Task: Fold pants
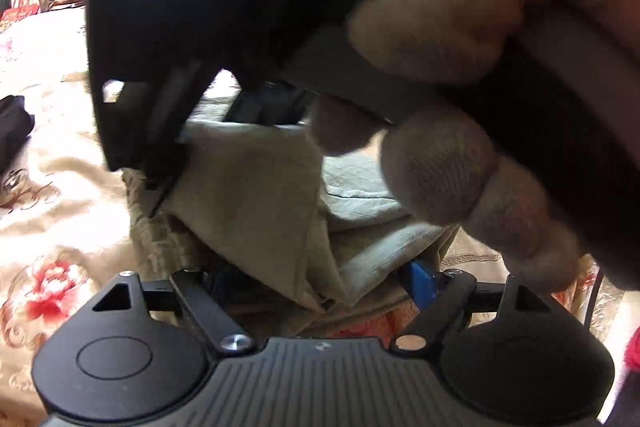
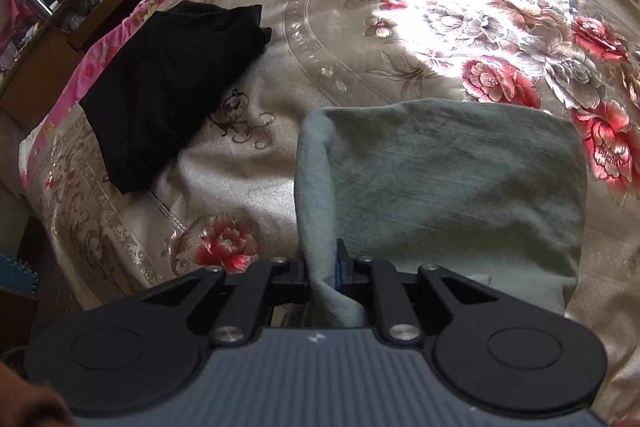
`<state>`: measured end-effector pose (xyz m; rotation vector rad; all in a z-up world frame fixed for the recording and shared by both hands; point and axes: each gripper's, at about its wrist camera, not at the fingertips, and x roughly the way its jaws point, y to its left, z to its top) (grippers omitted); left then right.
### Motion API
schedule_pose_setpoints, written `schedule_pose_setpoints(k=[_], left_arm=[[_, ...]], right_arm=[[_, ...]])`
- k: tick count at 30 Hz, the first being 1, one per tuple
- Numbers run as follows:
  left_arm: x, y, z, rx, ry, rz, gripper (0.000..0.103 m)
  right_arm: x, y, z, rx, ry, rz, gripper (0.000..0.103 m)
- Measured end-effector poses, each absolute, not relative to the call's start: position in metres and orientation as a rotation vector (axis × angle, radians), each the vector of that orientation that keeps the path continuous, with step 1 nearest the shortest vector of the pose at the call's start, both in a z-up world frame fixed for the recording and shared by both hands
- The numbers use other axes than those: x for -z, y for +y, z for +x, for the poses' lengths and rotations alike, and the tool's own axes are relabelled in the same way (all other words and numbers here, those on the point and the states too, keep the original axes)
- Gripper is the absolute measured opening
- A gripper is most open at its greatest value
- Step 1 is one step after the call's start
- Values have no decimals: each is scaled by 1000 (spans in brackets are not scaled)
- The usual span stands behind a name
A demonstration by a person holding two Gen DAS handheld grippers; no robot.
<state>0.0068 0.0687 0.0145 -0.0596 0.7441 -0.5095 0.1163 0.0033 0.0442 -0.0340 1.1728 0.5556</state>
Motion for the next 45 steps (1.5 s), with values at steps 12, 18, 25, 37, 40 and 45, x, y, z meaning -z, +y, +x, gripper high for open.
schedule_pose_setpoints(k=[12,18,25,37,40,45], left_arm=[[-14,96,3,479,739,-161,95],[-10,82,3,485,743,-120,95],[-13,87,4,490,749,-147,95],[-15,92,2,490,751,-172,95],[-16,94,1,485,746,-178,95],[-16,92,-1,482,751,-170,95]], right_arm=[[-73,-58,114,-509,1076,103,4],[-130,-139,116,-301,933,126,4],[-126,-102,114,-367,948,10,4],[-43,18,89,-597,1085,-311,8],[-40,18,93,-593,1094,-275,8],[-48,18,98,-620,1132,-162,18]])
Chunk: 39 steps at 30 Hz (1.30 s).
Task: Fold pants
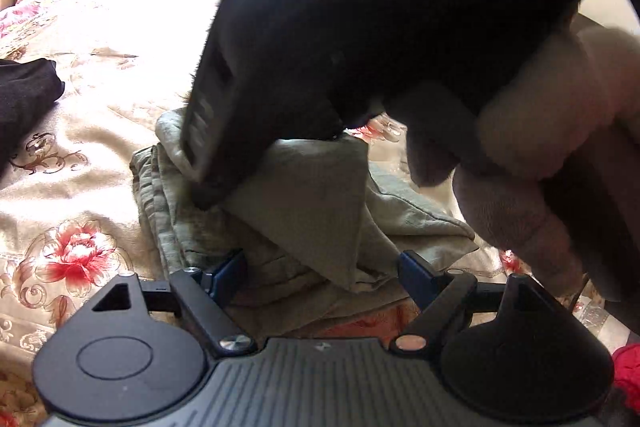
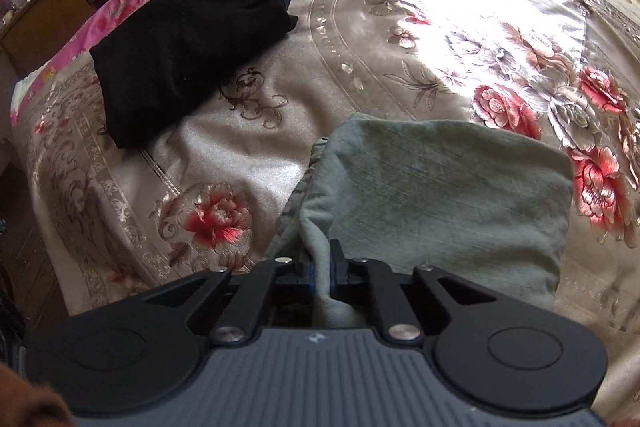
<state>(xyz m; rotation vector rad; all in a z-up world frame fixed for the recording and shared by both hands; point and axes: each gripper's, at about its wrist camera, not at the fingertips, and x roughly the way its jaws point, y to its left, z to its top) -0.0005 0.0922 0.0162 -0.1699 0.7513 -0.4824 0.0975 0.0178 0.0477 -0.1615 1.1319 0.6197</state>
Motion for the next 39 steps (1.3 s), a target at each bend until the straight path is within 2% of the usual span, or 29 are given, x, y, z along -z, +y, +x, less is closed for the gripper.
schedule_pose_setpoints(k=[2,9,16,21,26,30,34,39], left_arm=[[-18,89,-3,477,750,-149,95],[-35,115,-33,363,725,-166,95],[-58,113,-46,297,635,-70,95],[-62,86,-24,374,592,13,95],[-43,85,10,395,652,39,95],[-12,95,35,309,776,38,95],[-7,108,32,291,830,-31,98],[-27,108,20,269,787,-11,97]], right_arm=[[-49,17,99,-684,1165,-66,22],[-61,-7,100,-730,1126,131,21],[-66,-56,106,-599,1038,82,23],[-45,-38,134,-636,1034,39,23],[-17,-12,167,-660,1075,15,21],[5,-23,193,-634,1097,158,18],[-11,-52,188,-636,1055,215,22],[-37,-117,149,-622,962,271,28]])
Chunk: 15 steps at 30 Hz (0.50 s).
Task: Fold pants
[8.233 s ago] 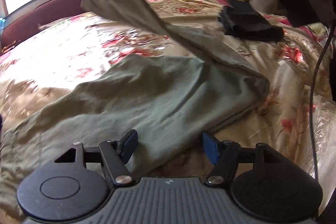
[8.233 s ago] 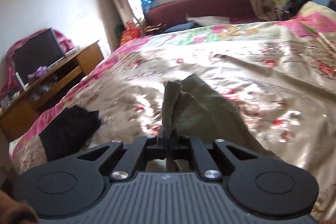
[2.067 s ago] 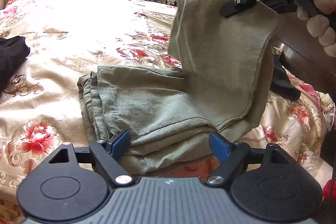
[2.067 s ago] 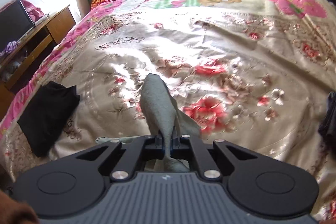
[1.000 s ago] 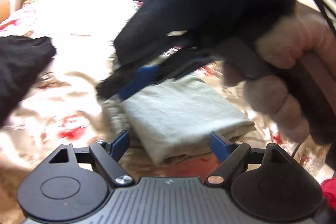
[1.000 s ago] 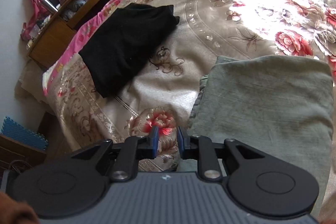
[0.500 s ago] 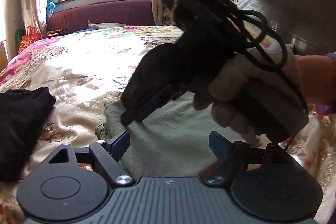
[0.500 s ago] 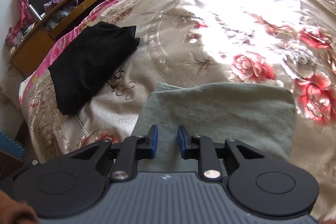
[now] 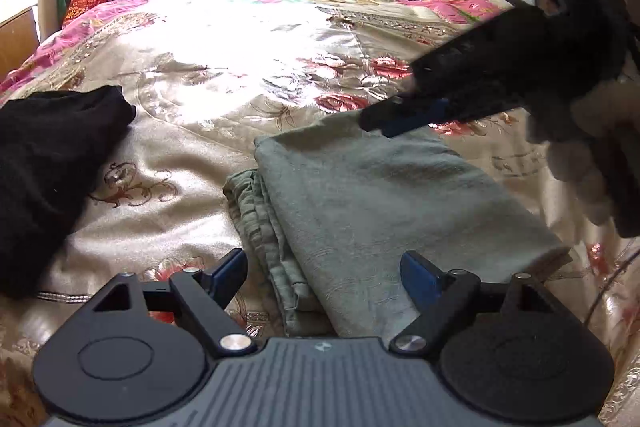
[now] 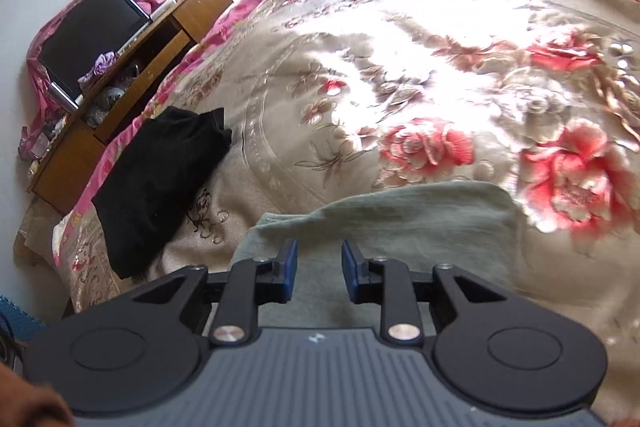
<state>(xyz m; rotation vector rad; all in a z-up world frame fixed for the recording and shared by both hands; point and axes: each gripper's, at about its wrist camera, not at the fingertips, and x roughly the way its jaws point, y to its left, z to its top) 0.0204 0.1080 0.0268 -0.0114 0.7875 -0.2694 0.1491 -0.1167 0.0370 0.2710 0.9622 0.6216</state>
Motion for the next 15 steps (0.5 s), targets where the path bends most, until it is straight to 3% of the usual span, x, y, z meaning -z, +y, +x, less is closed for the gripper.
schedule_pose_setpoints(k=[9,15], left_arm=[[-6,90,41,194,843,134,101],[-28,98,38,68,829,193,101]], right_arm=[[-11,-185,84,-480,968,334,35],[-6,-202,61,-482,932,452,38]])
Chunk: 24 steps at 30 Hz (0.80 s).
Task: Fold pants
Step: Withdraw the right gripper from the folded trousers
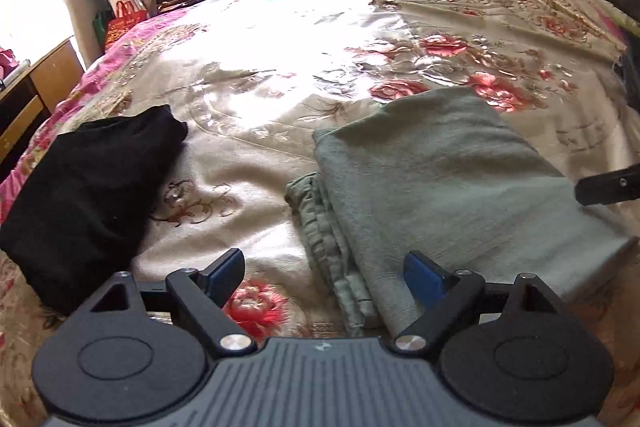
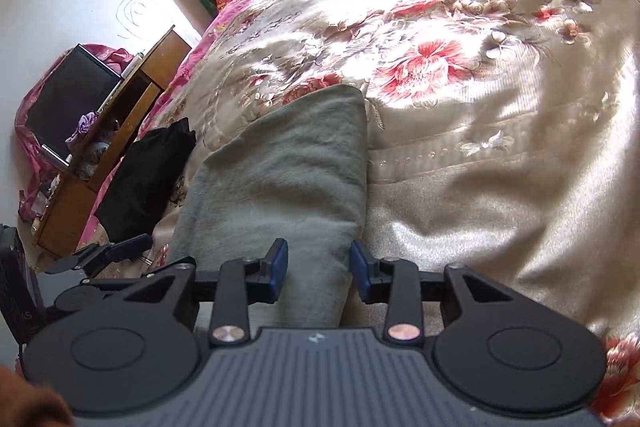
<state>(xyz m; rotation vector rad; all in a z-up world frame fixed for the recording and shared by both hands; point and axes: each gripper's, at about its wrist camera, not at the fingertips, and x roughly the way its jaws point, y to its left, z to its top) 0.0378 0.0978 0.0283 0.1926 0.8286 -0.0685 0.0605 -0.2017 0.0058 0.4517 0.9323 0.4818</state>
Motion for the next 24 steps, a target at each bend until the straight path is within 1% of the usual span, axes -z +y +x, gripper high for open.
schedule_pose_setpoints(k=[4,7,11,14,18,24], left_arm=[[-22,83,33,66,838,289,101],[-19,70,30,40,832,358,101],[-36,65,16,72,806,318,100],[-40,58,4,76,790,301,100],[-36,49,-8,119,820,221,101],[-27,35,-17,146,840,182,100]], right_arm=[[9,-188,48,-469,961,414,40],[1,-185,41,-463,934,398,42],[-15,-186,29,-443,872,374,42],[-15,-185,20,-428,855,352,42],[-8,-181,5,-420,875,348,42],[-7,-175,-8,-410,872,319,43]])
